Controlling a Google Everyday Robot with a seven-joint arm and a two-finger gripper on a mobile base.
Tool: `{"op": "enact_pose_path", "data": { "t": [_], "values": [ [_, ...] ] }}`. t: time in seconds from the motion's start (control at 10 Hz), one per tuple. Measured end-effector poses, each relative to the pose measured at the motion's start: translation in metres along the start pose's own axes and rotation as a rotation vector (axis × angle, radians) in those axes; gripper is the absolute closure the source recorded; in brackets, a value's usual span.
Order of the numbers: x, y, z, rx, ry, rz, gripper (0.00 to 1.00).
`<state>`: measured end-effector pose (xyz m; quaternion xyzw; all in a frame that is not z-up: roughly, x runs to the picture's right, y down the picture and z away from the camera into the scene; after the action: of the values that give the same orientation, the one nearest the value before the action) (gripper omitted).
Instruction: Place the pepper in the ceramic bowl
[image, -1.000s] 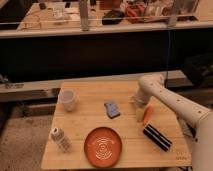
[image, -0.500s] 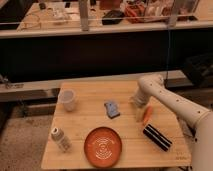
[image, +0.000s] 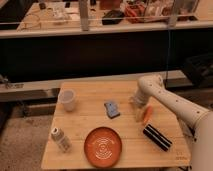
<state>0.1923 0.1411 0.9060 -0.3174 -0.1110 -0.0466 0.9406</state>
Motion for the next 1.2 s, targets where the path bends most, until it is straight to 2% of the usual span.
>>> {"op": "enact_pose_path", "data": {
  "t": [1.2],
  "values": [
    [-0.0076, -0.0036, 0.0047, 0.006, -0.006, -0.034, 0.21]
  ]
}}
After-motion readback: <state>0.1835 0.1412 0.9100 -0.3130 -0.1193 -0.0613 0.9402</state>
